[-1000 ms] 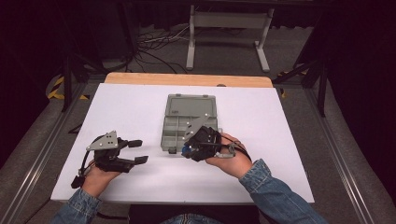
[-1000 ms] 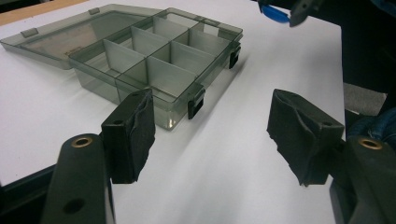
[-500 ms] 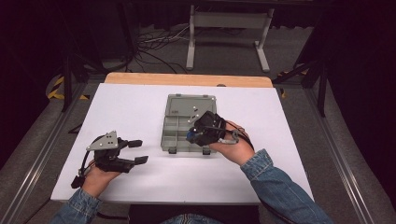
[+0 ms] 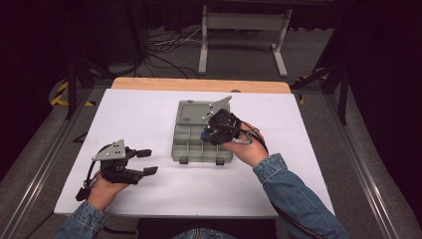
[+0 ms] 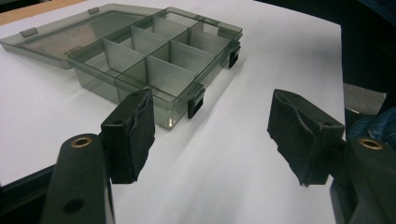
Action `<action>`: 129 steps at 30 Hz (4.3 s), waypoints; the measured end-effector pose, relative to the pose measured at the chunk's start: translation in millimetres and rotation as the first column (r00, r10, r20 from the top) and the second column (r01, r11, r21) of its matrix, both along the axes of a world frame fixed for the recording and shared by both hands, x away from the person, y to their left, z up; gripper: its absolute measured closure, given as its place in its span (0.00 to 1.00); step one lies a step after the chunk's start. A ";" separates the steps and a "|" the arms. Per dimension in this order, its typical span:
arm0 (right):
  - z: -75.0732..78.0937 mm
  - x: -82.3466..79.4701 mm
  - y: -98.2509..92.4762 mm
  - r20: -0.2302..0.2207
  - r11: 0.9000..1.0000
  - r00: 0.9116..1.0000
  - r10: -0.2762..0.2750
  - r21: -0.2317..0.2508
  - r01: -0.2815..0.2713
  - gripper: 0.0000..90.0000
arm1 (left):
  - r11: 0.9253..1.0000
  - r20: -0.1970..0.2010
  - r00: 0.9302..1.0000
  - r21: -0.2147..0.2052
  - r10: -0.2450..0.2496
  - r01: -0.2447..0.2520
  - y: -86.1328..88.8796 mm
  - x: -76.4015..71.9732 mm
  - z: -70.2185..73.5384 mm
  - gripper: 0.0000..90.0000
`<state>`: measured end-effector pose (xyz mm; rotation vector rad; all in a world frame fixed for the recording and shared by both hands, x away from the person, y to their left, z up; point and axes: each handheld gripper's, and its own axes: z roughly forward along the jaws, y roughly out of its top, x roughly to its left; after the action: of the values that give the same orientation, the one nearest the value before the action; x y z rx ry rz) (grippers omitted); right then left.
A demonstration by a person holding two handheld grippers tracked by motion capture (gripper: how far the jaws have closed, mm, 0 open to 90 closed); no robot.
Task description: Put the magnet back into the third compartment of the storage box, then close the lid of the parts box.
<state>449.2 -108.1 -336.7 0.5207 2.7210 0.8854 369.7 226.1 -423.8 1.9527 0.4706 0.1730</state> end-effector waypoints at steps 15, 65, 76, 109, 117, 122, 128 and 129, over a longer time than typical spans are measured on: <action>-7.3 28.0 -7.6 -0.002 0.997 0.997 -0.076 -0.008 0.076 0.70 | 1.000 -0.003 1.000 -0.003 -0.001 0.001 -0.2 -0.2 -0.3 0.36; -60.6 64.7 -4.6 -0.080 0.984 0.983 -0.167 -0.073 0.161 0.70 | 1.000 0.000 1.000 -0.001 -0.013 0.013 -0.3 0.0 -0.2 0.36; -67.9 66.5 -3.6 -0.090 0.984 0.982 -0.165 -0.084 0.158 0.69 | 1.000 -0.003 1.000 -0.002 -0.011 0.011 0.0 -0.3 0.1 0.36; -54.7 57.8 -17.3 -0.076 0.987 0.984 -0.160 -0.038 0.157 0.93 | 0.999 -0.005 1.000 -0.030 0.021 -0.021 1.6 1.7 1.5 0.44; -33.5 44.9 -36.4 -0.063 0.988 0.987 -0.147 0.030 0.149 1.00 | 0.999 0.005 0.999 -0.012 0.036 -0.036 1.4 1.8 4.5 0.78; -21.3 35.1 -47.6 -0.047 0.988 0.990 -0.131 0.071 0.134 1.00 | 0.999 -0.011 0.999 0.030 0.046 -0.046 -6.1 6.7 8.5 0.99; -20.6 31.6 -60.9 -0.042 0.986 0.990 -0.138 0.089 0.141 1.00 | 0.995 -0.032 0.997 0.070 0.070 -0.068 -16.4 18.1 18.1 1.00; -21.6 32.3 -63.3 -0.041 0.985 0.989 -0.144 0.090 0.147 1.00 | 0.995 -0.037 0.997 0.084 0.066 -0.062 -19.0 20.5 20.2 1.00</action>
<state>481.4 -171.5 -358.3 0.7494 2.6408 0.9759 390.3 207.1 -403.6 2.0264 0.5606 0.1972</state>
